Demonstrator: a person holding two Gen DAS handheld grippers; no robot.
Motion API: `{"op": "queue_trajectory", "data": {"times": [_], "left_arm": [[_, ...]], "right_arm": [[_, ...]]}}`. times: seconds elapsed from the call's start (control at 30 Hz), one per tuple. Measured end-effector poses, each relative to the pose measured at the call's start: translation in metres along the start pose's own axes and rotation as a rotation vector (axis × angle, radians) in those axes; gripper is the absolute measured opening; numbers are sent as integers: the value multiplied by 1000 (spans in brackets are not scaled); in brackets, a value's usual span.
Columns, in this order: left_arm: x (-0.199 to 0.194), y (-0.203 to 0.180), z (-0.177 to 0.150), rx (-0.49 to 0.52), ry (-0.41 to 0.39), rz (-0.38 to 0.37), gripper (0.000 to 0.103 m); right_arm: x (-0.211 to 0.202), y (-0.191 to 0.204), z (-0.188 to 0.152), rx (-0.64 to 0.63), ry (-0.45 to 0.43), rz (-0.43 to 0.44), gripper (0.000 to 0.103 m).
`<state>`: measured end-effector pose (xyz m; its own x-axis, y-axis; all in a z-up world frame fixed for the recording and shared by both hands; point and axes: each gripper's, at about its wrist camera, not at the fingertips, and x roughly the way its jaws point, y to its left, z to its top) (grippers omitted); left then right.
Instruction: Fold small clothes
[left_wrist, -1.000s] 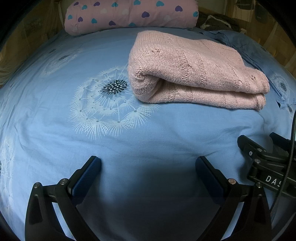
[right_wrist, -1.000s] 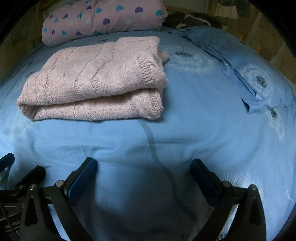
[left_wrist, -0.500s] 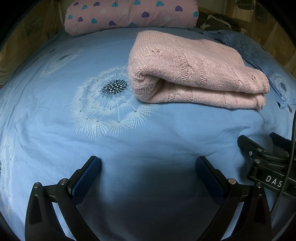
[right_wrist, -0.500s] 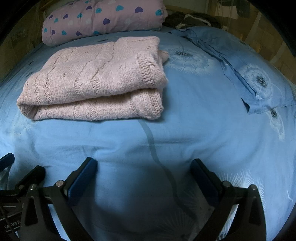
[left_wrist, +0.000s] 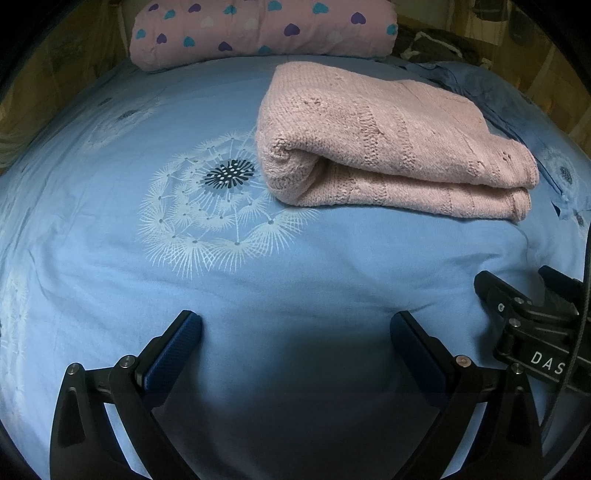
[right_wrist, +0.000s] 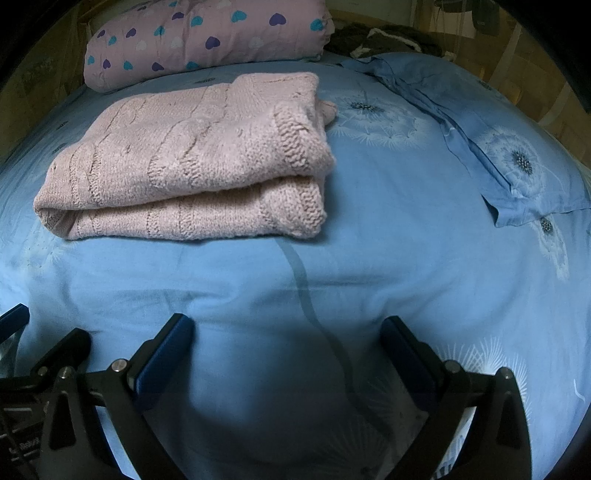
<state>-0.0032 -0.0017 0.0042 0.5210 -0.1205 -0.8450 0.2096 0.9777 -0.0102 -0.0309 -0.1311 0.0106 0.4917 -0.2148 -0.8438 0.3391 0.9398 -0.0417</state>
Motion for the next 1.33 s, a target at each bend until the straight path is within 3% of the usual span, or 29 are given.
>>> {"op": "queue_trajectory", "data": {"times": [1.33], "left_arm": [[1,2,-1,-19,-6,-4,89]], "right_arm": [[0,0,0,1,0,1,103]]}}
